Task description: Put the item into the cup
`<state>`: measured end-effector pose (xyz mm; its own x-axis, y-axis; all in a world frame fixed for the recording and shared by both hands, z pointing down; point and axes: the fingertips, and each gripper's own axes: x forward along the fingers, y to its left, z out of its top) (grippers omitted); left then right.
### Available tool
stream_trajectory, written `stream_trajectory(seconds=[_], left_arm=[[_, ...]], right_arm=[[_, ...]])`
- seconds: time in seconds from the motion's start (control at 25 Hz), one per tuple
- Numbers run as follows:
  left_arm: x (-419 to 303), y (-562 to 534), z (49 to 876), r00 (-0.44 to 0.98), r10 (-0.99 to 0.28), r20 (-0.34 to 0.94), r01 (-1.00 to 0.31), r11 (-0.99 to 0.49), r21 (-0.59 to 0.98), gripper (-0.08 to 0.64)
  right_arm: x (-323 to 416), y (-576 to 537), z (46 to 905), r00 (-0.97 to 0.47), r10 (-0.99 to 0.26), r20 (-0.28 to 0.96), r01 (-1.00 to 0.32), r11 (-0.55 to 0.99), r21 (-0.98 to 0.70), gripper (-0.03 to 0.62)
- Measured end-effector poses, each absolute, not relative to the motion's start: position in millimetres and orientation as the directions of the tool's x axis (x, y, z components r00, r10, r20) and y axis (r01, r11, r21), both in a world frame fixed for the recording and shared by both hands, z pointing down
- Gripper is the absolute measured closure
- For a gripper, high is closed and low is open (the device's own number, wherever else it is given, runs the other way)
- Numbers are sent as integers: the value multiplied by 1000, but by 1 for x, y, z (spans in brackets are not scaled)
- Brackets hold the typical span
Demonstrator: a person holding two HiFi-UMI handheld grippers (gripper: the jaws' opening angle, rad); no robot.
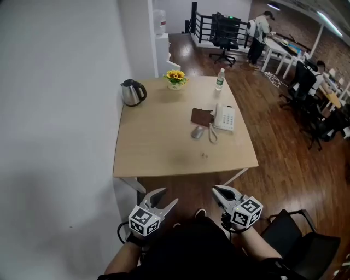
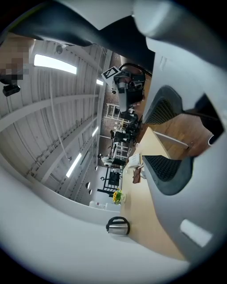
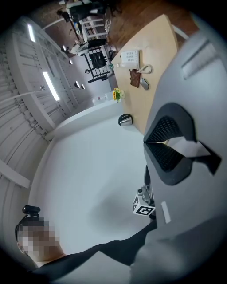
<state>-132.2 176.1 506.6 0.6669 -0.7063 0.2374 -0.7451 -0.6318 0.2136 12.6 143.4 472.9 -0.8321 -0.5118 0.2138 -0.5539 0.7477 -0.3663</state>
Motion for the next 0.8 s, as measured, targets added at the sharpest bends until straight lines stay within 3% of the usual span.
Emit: stream_trajectory(seconds=[0.44,0.8], left_arm=[[-124,97,522,639,-719,273,-769,-602,214,347],[-101,-11,529,590,-740,323,-807,-557,196,347]], right_arm=[[11,52,488,-853,-475,218,-522,758,-391,582],[17,-52,496,-891,-395,223,-445,857,-259,578]])
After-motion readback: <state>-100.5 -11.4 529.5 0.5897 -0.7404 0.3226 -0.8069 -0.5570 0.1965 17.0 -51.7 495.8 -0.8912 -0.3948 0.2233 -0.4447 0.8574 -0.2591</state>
